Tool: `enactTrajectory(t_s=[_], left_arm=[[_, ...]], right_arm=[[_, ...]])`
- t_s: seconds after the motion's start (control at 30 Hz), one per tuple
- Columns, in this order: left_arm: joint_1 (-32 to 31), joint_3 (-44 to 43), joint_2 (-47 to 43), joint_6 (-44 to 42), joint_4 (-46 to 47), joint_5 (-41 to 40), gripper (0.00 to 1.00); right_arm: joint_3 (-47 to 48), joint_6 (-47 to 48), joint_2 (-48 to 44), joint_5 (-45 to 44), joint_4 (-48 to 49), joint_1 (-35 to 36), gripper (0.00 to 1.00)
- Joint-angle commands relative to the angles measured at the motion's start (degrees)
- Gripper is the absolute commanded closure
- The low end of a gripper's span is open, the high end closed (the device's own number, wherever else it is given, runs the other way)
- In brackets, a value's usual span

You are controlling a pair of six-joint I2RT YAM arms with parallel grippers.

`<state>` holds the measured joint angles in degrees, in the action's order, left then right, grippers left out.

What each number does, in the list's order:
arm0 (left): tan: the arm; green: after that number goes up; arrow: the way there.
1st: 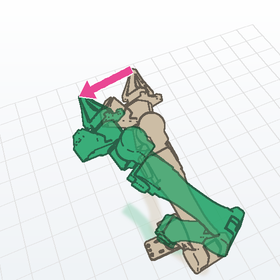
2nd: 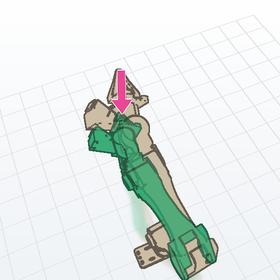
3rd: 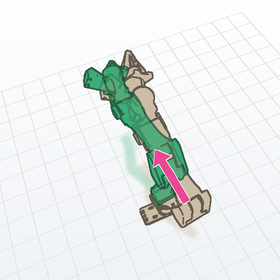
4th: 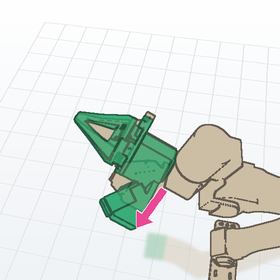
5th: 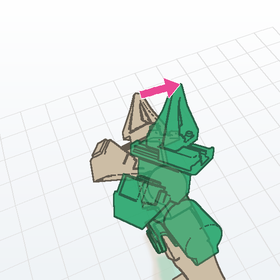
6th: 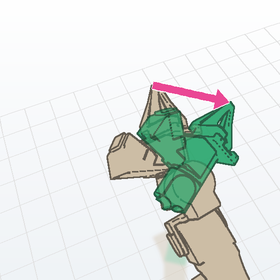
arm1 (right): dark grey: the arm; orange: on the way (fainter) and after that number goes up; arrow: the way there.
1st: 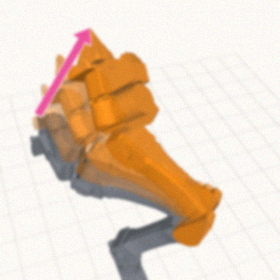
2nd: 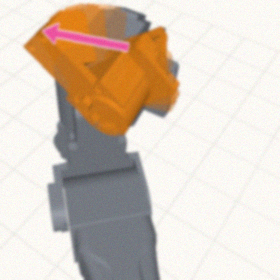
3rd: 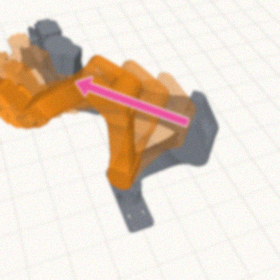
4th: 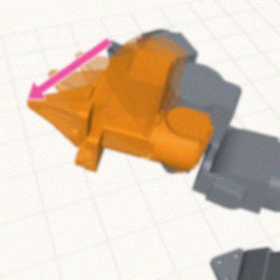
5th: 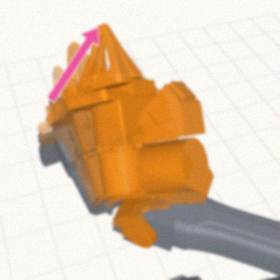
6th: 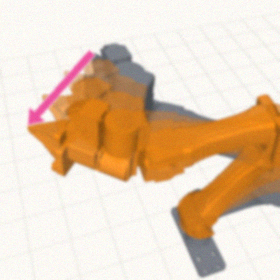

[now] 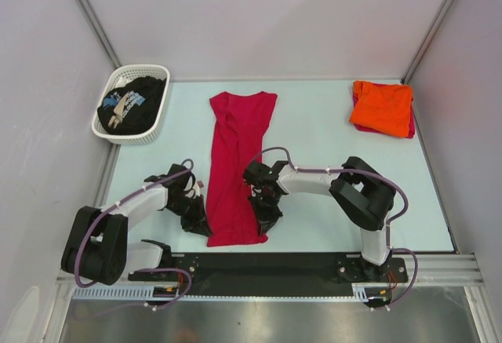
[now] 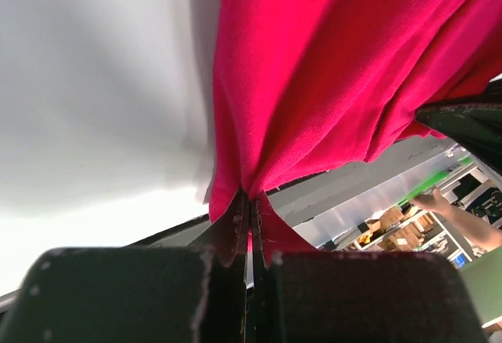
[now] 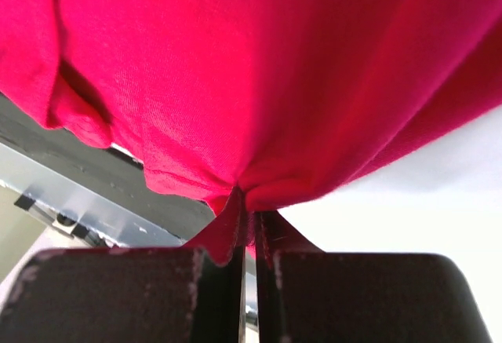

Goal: Fold and stack the t-shirts
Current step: Grab the bottom of the folded rectangular tshirt with both arms

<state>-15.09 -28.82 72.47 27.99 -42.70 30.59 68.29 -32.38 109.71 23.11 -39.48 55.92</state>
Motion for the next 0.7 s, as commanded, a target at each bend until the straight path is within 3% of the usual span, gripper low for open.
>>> enactTrajectory(t_s=[0.0,0.1,0.17,0.2,0.23,0.33,0.37,0.47,0.57,0.67], left_arm=[[-0.73,-0.54,-0.04,-0.57,-1.95,-0.70,1.00],[-0.82,-1.06,0.31,-0.74,-2.21,-1.41,1.00],[-0.90,-1.42,0.57,-1.00,-2.48,-1.93,0.49],[-1.08,-1.85,0.40,-1.18,-3.35,-2.46,0.12],[-1.25,-2.99,-0.39,-1.36,-4.23,-3.33,0.01],[-1.43,-6.84,-4.68,-2.50,-8.62,-6.15,0.00],[-1.52,-8.43,-6.27,-2.85,-10.02,-7.11,0.00],[-1.78,-15.37,-12.25,-2.94,-13.98,-9.32,0.00],[-2.31,-20.92,-16.56,-2.07,-14.96,-6.17,0.00],[-3.19,-19.88,-18.41,-0.92,-9.27,1.48,0.00]], right_arm=[[0.79,1.18,1.03,2.02,-6.66,2.52,1.00],[1.05,0.83,1.20,2.20,-7.10,3.84,1.00],[1.32,0.74,1.73,1.24,-7.97,4.19,0.98],[1.49,0.83,2.17,0.80,-8.50,4.28,0.96],[2.19,1.00,2.09,0.01,-9.81,4.28,0.93],[5.69,1.36,-0.45,-6.31,-14.63,4.28,0.77],[6.84,1.18,-1.59,-10.59,-15.87,4.28,0.63],[10.70,1.09,-6.08,-17.45,-19.57,4.20,0.38],[12.91,0.48,-9.41,-22.74,-22.21,4.02,0.22],[13.45,-0.31,-11.79,-26.44,-22.30,3.41,0.18]])
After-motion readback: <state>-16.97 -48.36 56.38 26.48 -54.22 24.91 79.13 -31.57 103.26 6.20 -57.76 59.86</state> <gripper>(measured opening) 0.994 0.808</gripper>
